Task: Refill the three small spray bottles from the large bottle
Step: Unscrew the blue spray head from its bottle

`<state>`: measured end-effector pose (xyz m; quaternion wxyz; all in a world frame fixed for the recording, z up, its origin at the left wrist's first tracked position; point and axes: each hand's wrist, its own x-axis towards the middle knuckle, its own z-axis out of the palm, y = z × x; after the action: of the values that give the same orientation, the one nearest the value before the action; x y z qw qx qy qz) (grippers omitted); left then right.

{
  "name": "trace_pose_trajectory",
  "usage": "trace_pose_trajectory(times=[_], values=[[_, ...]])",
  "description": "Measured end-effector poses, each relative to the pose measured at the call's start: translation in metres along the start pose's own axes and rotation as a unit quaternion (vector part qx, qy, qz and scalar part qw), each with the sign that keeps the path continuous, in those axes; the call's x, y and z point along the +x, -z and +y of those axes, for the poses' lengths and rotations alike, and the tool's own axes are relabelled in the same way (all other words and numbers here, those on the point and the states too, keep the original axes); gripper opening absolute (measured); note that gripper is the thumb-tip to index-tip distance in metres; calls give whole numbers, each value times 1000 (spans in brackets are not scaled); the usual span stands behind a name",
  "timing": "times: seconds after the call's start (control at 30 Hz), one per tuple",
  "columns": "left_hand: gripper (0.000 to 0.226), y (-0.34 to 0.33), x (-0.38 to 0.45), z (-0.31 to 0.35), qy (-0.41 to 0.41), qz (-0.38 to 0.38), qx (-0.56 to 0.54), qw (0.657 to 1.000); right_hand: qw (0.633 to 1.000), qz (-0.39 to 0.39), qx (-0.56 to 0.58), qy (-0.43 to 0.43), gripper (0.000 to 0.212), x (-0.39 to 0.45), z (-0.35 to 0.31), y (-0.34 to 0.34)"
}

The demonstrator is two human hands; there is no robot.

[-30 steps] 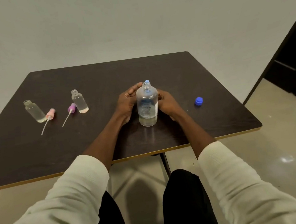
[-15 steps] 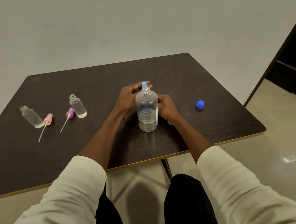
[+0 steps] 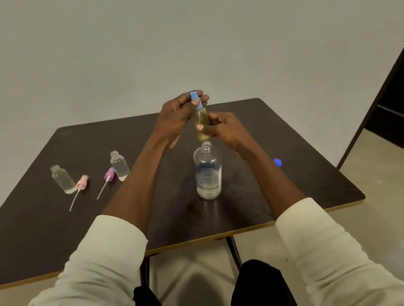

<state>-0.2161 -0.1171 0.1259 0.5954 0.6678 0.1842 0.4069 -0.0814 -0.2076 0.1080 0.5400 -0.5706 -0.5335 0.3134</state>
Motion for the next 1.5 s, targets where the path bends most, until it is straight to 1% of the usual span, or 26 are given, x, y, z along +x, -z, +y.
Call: trace_pose_trajectory(times=[0.17, 0.27, 0.37, 0.47, 0.53, 0.57, 0.63, 0.73, 0.77, 0.8, 0.9, 0.93, 1.0, 1.1, 1.17, 1.2, 1.27, 1.3, 1.33, 1.37, 1.43, 1.5], values=[[31, 1, -3, 51, -41, -57, -8, 997, 995, -25, 97, 25, 29, -1, -40, -3], [30, 3, -11, 72, -54, -61, -17, 997, 994, -18, 103, 38, 28, -9, -59, -9], [24, 6, -26, 82, -57, -31, -25, 998, 993, 0, 103, 49, 27, -23, -67, -21], [25, 4, -42, 86, -54, 44, -9, 997, 993, 29, 99, 54, 27, -37, -68, -35], [30, 4, -53, 83, -51, 89, 5, 995, 992, 45, 108, 51, 27, -48, -67, -46], [31, 6, -58, 82, -52, 95, 15, 994, 992, 54, 102, 51, 25, -52, -67, -51], [26, 12, -68, 80, -47, 72, 22, 996, 992, 71, 83, 55, 22, -60, -64, -62], [22, 25, -83, 77, -29, 13, -8, 999, 990, 90, 83, 65, 23, -68, -59, -77], [22, 28, -87, 75, -30, 11, -18, 999, 990, 95, 79, 66, 24, -69, -58, -81], [22, 31, -91, 74, -34, 27, -22, 999, 990, 97, 79, 66, 24, -71, -57, -85], [29, 31, -100, 68, -34, 118, -3, 992, 990, 93, 93, 57, 21, -77, -53, -98], [29, 30, -102, 66, -29, 125, 9, 992, 990, 92, 91, 50, 21, -78, -51, -102], [23, 30, -106, 61, -10, 101, 28, 994, 991, 94, 85, 39, 21, -79, -46, -109], [22, 42, -112, 52, 31, 41, -4, 999, 990, 106, 86, 34, 20, -80, -35, -118], [21, 50, -115, 43, 30, 34, -15, 999, 990, 112, 77, 31, 21, -82, -28, -123], [21, 51, -116, 40, 25, 55, -10, 998, 990, 114, 72, 29, 22, -83, -26, -126], [26, 49, -118, 34, 14, 125, 21, 992, 991, 115, 67, 26, 21, -85, -21, -131], [28, 47, -119, 31, 13, 144, 39, 989, 991, 113, 66, 22, 19, -84, -19, -134], [27, 46, -120, 27, 18, 145, 53, 988, 991, 113, 63, 17, 18, -84, -16, -137], [25, 47, -121, 23, 30, 130, 61, 989, 992, 116, 57, 10, 18, -83, -11, -139], [23, 53, -125, 13, 61, 86, 40, 994, 992, 119, 43, 2, 19, -82, -2, -142], [28, 60, -128, 4, 72, 73, 22, 995, 992, 121, 37, -3, 19, -81, 7, -145]])
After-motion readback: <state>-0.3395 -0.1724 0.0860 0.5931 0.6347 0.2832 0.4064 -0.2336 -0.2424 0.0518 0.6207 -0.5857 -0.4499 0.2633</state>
